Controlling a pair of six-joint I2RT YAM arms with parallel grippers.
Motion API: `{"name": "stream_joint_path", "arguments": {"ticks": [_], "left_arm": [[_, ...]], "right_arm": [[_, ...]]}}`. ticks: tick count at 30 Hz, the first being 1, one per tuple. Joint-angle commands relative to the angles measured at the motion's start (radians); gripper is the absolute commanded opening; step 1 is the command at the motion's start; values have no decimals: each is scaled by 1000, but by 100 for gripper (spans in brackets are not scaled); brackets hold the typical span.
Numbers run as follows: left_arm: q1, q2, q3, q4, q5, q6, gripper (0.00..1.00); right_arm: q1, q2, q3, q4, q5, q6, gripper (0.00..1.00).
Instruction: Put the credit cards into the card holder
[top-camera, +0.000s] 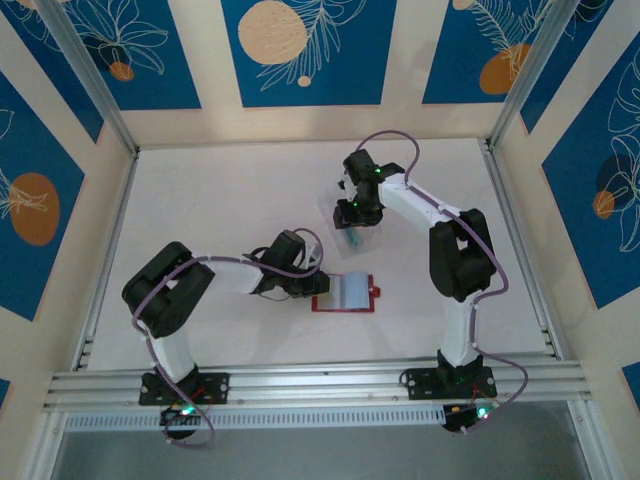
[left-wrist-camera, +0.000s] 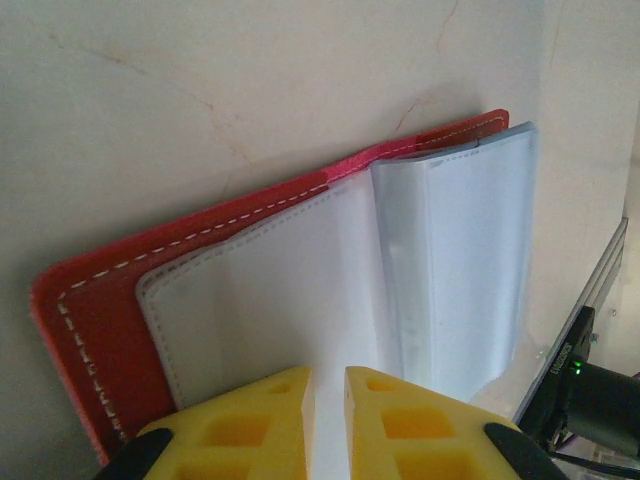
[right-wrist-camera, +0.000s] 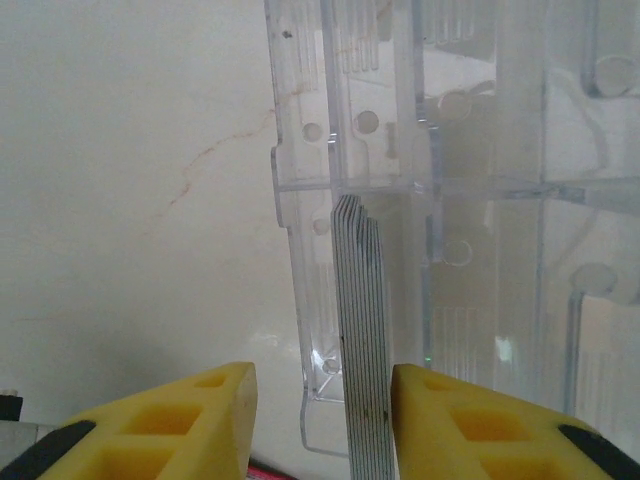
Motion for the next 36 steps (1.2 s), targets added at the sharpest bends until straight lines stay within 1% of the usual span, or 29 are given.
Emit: {"name": "stream_joint_path", "arguments": {"ticks": [1,15,36], "left_arm": [[-7,-2,-30,-54,-32,-6,16],[-6,4,-33,-52,-34,-3,16],[-7,15,-35,-48,-34,-5,16]], "right_arm": [[-1,-6,24,-10,-64,-9,41],[-17,-36,16,-4,-97,-4,31],[-29,-53,21,-11,-104,-4,24]]}}
